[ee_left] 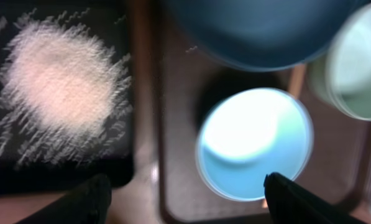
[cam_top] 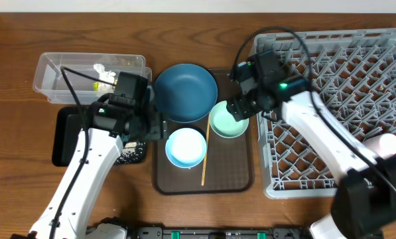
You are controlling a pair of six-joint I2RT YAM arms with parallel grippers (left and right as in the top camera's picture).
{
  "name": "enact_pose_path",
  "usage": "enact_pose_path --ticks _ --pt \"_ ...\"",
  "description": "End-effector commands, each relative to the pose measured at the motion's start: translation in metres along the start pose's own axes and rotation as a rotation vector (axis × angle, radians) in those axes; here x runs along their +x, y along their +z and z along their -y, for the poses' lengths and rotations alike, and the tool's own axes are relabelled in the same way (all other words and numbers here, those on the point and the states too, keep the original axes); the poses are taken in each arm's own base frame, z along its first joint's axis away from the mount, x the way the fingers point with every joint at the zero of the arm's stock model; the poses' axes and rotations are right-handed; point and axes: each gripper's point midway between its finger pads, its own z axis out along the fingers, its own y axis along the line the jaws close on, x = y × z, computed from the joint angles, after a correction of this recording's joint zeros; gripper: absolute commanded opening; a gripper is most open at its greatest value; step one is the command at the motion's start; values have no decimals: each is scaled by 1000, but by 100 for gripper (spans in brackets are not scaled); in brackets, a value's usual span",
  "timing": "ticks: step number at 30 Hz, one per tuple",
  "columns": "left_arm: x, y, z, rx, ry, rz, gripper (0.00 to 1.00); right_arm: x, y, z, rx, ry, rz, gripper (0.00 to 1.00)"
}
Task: Sort waste into correct bins and load items into the dishwasher rack
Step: 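Reach right gripper to the mint-green bowl and grasp its rim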
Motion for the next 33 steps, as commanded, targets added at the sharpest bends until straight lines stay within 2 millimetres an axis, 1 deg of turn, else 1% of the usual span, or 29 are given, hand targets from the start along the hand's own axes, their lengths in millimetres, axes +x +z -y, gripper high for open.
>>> enact_pose_path --ticks 1,4,6,8,10,12,13,18,22,27,33 --pt "-3 -1 -34 -123 -127 14 81 3 18 14 97 87 -34 71" --pt "-2 -3 -51 -142 -186 4 81 10 33 18 107 114 -72 70" --pt "-2 -4 -61 -153 -225 0 81 14 40 20 115 122 -91 70" --pt "-2 -5 -68 -156 -252 -1 81 17 44 21 115 123 -103 70" --pt "-3 -5 -72 -159 -266 0 81 18 45 21 116 133 -110 66" --pt "-3 -6 -72 -160 -269 1 81 21 45 21 117 141 -120 60" --pt "-3 -6 -72 -160 -269 1 81 23 45 21 118 151 -127 59" --pt "-3 -6 -72 -160 -269 1 81 30 44 20 122 184 -156 51" --pt "-3 -6 -72 -160 -269 1 81 36 44 16 118 178 -179 51" --pt "-3 -6 -72 -160 -269 1 81 42 45 4 110 150 -204 50" --pt "-3 -6 -73 -160 -269 1 81 51 45 -12 110 148 -239 38"
